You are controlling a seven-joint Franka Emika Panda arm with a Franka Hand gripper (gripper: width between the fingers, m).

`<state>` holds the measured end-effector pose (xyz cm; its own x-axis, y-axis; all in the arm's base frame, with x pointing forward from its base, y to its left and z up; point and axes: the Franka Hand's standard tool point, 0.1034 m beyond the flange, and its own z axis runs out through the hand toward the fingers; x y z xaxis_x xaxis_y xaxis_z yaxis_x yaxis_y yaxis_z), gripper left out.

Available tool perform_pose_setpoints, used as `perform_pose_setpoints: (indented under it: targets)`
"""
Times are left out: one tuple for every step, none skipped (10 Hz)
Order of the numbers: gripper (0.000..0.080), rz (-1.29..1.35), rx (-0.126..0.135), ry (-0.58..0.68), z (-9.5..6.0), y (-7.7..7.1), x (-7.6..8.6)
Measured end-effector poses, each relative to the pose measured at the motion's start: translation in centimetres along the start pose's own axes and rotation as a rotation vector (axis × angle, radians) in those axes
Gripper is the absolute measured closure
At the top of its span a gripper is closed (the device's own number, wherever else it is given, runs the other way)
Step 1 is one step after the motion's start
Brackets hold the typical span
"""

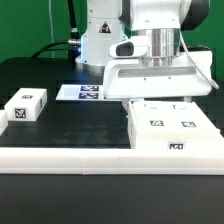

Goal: Assemble cabinet

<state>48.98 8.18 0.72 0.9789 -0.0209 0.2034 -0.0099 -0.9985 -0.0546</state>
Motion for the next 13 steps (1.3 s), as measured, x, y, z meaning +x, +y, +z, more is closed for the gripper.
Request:
perform_pose_setpoints:
  targets:
    - [0.0002, -0.003, 0.0, 0.011, 0.09, -0.1, -0.05]
    - [0.0002, -0.001, 0.0, 0.012, 0.19, -0.03, -0.07]
    - [0.0002, 0.001, 0.001, 0.014, 0.2, -0.21, 0.05]
    - [0.0002, 0.001, 0.003, 0.017, 0.19, -0.52, 0.2]
    - [0.0002, -0.002, 0.002, 0.02, 0.18, -0.51, 0.28]
    - [0.0002, -0.006, 0.002, 0.024, 0.2, -0.5, 0.32]
    - [0.0021, -0.009, 0.003, 0.024, 0.2, -0.7, 0.28]
    - [0.0021, -0.012, 0.004, 0.024, 0.2, -0.84, 0.26]
    - [0.0021, -0.013, 0.003, 0.024, 0.2, -0.79, 0.26]
    - [0.0348, -0.018, 0.003, 0.024, 0.2, -0.8, 0.26]
    - [0.0348, -0.025, 0.003, 0.024, 0.21, -0.75, 0.27]
    - [0.0592, -0.029, 0.002, 0.024, 0.22, -0.7, 0.24]
    - [0.0594, -0.04, 0.002, 0.019, 0.27, -0.74, 0.02]
